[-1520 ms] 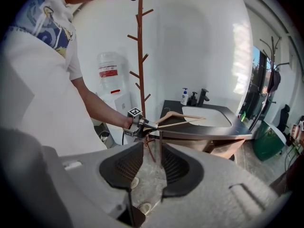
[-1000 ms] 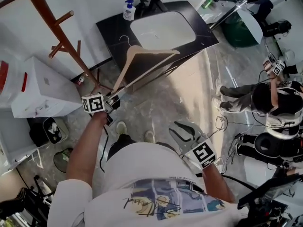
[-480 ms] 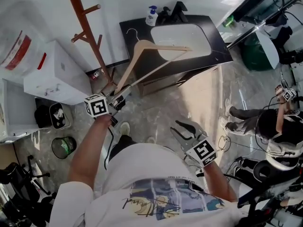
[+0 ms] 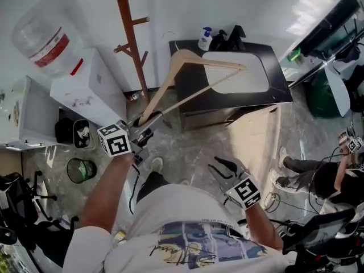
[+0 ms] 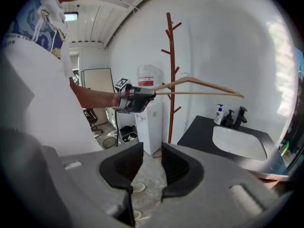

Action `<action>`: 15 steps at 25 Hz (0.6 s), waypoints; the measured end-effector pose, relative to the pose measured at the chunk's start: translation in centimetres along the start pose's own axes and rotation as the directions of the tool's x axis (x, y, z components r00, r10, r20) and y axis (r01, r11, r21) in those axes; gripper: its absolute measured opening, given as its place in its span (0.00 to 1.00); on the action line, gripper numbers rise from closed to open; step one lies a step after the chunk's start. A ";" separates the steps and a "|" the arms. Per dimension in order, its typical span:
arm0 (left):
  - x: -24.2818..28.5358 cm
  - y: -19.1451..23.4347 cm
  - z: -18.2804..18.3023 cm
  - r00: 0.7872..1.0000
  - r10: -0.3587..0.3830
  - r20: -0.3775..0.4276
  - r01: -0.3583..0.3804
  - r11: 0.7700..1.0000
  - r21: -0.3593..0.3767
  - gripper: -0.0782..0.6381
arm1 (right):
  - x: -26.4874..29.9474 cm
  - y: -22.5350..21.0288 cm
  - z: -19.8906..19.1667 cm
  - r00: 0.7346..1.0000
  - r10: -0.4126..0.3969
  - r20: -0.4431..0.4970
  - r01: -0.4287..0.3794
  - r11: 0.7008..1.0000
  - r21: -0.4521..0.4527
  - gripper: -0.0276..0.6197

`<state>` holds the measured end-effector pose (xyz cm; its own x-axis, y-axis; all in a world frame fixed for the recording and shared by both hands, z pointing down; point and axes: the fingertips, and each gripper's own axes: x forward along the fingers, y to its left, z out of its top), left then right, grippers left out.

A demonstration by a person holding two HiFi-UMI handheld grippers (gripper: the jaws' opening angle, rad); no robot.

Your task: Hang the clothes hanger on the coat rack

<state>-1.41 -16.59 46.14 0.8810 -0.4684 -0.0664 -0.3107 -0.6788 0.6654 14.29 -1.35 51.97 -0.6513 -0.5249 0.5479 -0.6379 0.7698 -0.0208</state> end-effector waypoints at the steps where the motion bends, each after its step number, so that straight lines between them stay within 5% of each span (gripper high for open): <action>1: -0.4 -0.8 0.5 1.000 0.013 0.004 -0.013 1.000 0.011 0.15 | 0.0 0.0 -0.1 1.000 0.010 0.004 -0.010 1.000 -0.005 0.23; 15: -3.6 -7.2 8.2 0.993 0.082 0.090 -0.094 0.987 0.130 0.15 | -1.0 -0.4 -1.1 0.998 0.057 0.041 -0.057 0.998 0.005 0.23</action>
<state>-5.31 -14.68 35.47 0.8168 -0.5716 -0.0779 -0.4354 -0.6995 0.5667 15.71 -0.73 52.37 -0.7027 -0.4948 0.5112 -0.6017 0.7968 -0.0558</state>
